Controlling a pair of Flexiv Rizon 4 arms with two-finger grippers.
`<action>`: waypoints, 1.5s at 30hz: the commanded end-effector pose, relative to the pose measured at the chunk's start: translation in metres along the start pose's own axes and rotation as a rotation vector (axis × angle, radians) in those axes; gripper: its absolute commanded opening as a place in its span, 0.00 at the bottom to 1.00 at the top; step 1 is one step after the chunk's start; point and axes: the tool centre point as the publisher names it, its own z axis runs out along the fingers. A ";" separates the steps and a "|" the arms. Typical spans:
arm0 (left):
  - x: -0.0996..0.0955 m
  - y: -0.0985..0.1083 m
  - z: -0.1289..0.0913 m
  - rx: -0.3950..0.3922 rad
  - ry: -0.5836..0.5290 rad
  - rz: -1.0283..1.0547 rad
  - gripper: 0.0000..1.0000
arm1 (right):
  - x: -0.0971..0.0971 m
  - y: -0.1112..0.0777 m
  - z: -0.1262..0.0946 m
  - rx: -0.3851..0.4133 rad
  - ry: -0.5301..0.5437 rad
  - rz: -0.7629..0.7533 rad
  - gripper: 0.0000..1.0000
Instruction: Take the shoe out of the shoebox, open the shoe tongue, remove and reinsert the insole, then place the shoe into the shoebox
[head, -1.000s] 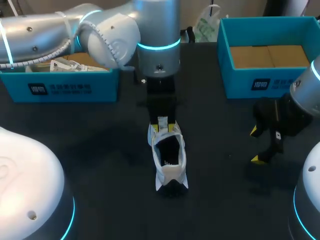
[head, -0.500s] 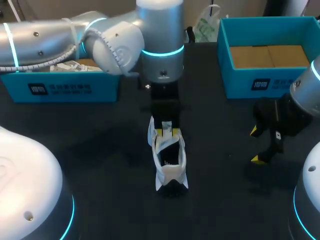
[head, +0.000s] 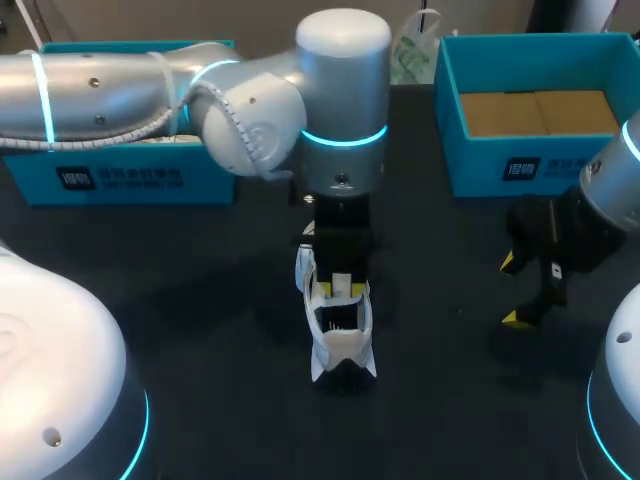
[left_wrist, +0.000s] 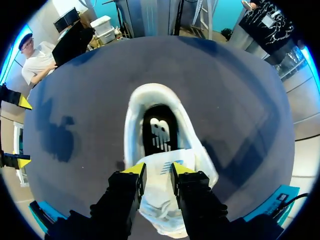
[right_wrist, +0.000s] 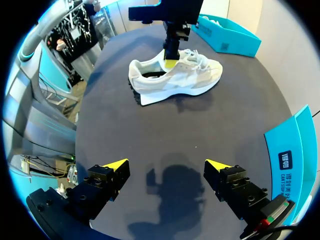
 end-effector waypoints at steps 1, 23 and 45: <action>0.005 -0.004 -0.012 -0.025 -0.016 -0.001 0.33 | 0.001 0.000 0.000 0.001 -0.002 0.000 1.00; 0.024 -0.009 -0.033 -0.071 -0.098 -0.091 0.40 | 0.001 0.000 0.000 0.001 -0.002 0.000 1.00; 0.027 -0.021 -0.077 0.081 -0.056 -0.455 1.00 | 0.001 0.000 0.000 0.001 -0.002 0.000 1.00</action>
